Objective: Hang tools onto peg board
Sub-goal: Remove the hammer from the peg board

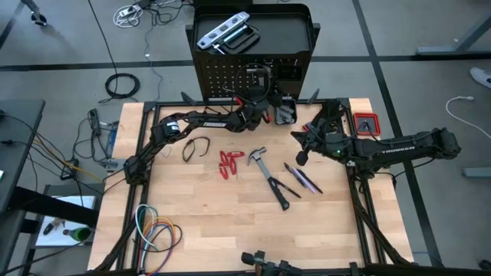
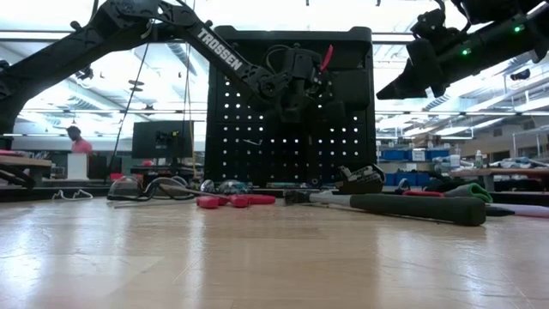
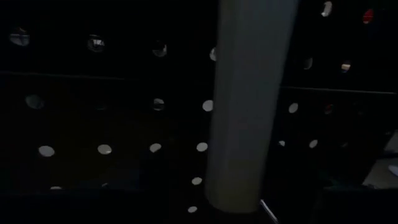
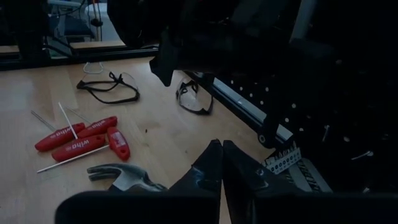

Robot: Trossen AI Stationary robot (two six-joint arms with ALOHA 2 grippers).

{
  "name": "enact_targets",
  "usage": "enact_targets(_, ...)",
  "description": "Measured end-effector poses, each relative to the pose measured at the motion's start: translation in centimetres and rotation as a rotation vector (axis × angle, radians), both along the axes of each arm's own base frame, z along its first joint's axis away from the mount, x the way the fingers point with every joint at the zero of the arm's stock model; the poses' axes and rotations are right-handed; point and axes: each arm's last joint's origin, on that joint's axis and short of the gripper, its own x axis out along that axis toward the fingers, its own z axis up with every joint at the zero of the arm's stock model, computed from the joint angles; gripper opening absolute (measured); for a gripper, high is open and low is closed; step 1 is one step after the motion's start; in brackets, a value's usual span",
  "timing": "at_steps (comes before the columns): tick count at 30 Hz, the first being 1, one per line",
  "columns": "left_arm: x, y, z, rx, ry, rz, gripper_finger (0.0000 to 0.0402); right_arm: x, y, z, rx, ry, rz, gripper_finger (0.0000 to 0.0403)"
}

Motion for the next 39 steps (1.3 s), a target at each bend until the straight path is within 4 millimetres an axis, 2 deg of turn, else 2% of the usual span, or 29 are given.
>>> enact_targets(9, 0.0, 0.0, 0.0, -0.004, -0.002, -0.019, 0.0083, 0.0, 0.0, 0.0, 0.0, 0.001, 0.0, 0.0017)
enact_targets(19, 0.1, -0.2, -0.1, 0.002, 0.028, -0.02, 0.008, -0.1, 0.0, -0.2, 0.004, 0.015, -0.001, 0.002)
enact_targets(28, 0.4, -1.1, -0.1, 0.013, 0.075, 0.005, 0.008, -0.1, 0.0, -0.2, 0.022, 0.004, -0.007, 0.0014)
enact_targets(34, 0.5, -2.3, 1.0, 0.039, 0.126, 0.008, 0.008, -0.1, 0.0, -0.3, 0.031, 0.012, -0.01, 0.0018)
enact_targets(39, 0.4, -2.3, 1.4, 0.041, 0.119, 0.009, 0.008, -0.1, 0.0, -0.3, 0.031, 0.013, -0.01, 0.0021)
